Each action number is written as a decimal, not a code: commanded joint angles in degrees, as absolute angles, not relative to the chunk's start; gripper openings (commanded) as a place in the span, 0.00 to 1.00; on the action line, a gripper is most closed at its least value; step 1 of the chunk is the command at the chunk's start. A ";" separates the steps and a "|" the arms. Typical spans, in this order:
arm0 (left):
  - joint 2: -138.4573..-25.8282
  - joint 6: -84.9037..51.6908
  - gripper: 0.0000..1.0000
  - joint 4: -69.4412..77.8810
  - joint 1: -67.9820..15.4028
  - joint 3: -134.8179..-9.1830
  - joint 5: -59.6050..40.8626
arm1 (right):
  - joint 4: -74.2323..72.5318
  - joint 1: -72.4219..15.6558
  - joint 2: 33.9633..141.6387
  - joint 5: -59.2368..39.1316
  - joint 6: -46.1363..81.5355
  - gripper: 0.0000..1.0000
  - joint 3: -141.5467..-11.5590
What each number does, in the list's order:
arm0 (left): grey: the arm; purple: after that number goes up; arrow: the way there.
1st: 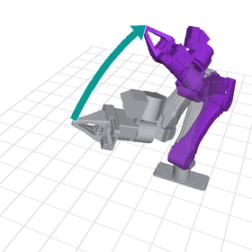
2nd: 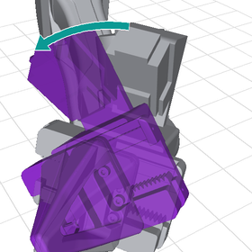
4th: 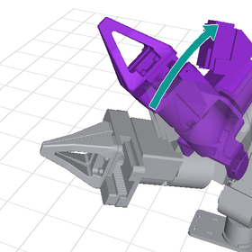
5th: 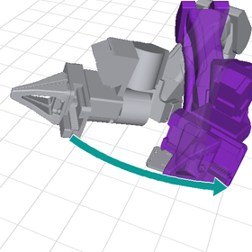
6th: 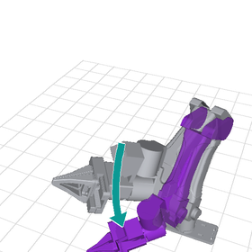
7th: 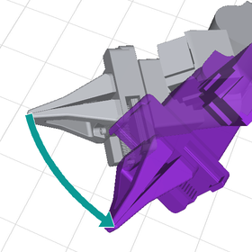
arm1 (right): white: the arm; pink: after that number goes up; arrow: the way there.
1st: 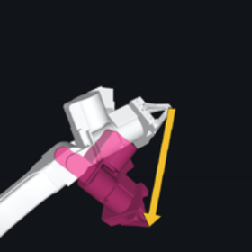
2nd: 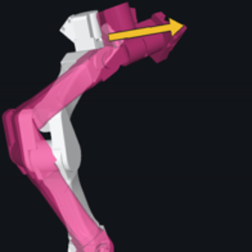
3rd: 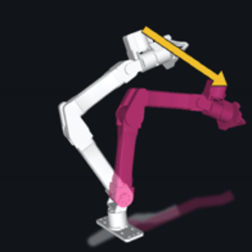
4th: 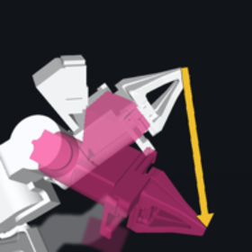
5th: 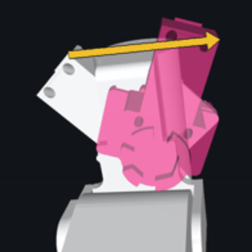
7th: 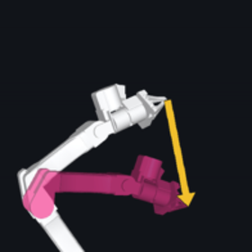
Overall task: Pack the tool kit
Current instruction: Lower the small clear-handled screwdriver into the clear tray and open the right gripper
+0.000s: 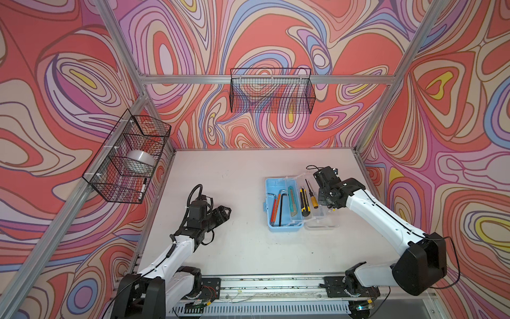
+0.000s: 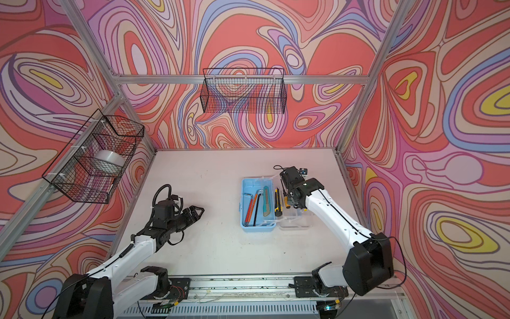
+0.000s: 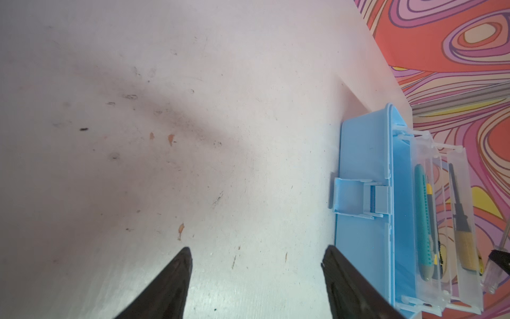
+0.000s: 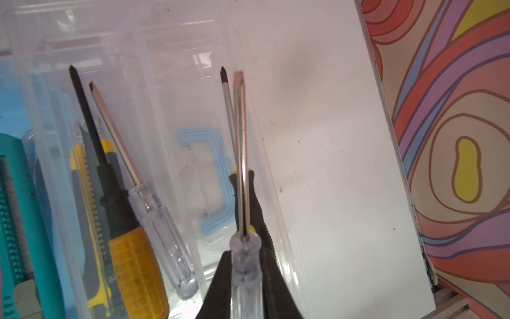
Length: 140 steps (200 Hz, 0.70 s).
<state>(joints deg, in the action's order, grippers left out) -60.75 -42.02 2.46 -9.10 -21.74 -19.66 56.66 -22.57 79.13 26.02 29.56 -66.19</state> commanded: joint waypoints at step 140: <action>-73.82 -40.56 0.76 4.36 -15.41 -37.30 -18.12 | 48.94 -22.40 74.38 24.85 28.76 0.38 -63.32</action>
